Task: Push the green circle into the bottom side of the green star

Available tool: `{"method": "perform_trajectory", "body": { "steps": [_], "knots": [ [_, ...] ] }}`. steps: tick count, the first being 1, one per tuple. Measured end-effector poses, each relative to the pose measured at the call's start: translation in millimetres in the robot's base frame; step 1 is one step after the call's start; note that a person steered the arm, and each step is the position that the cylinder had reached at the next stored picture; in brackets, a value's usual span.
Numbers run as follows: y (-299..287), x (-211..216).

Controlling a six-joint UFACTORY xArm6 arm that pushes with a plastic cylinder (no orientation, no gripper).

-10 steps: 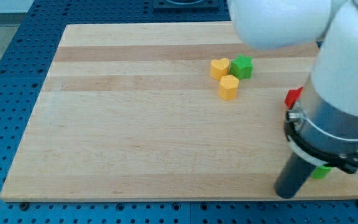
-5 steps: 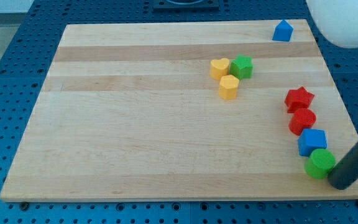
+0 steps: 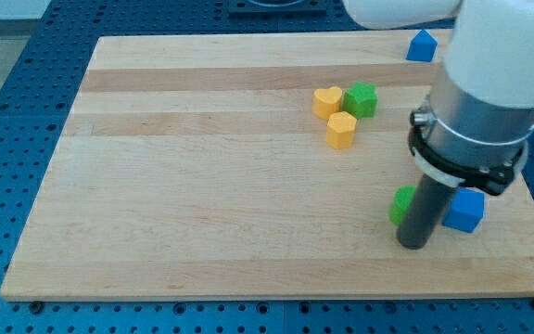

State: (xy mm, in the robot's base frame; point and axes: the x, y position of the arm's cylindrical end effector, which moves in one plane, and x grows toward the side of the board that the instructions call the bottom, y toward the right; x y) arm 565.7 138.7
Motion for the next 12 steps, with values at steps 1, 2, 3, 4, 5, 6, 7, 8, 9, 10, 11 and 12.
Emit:
{"method": "perform_trajectory", "body": {
  "steps": [1, 2, 3, 4, 5, 6, 7, 8, 9, 10, 11, 12],
  "knots": [
    [10.6, -1.5],
    [43.6, -1.2],
    [45.9, -10.7],
    [28.0, -20.5],
    [3.8, -23.6],
    [-15.2, -23.6],
    [-25.5, -25.3],
    [-32.8, -32.9],
    [-35.2, -47.6],
    [-40.1, -71.5],
    [-52.5, -94.0],
    [-61.3, -113.7]
  ]
}}
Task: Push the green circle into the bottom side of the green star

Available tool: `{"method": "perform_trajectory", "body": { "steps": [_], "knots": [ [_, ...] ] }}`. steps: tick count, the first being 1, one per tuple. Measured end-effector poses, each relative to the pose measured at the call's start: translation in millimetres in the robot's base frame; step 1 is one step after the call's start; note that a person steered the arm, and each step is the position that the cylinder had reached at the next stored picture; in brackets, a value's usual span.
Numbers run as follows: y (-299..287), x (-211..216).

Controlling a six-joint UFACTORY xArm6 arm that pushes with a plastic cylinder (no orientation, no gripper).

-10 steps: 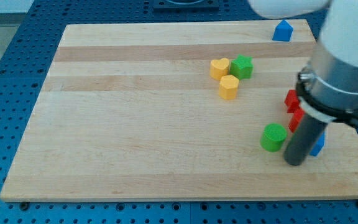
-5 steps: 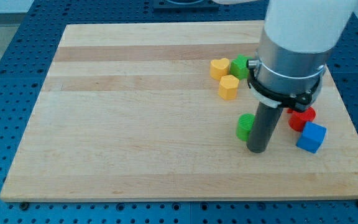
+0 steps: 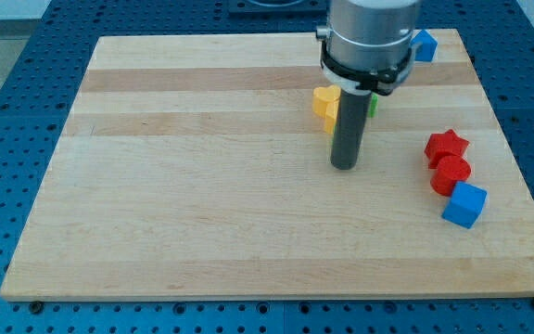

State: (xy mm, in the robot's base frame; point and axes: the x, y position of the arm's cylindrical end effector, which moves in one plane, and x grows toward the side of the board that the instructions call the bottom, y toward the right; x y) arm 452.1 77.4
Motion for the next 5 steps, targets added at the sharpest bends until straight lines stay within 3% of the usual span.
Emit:
{"method": "perform_trajectory", "body": {
  "steps": [5],
  "knots": [
    [4.6, -26.8]
  ]
}}
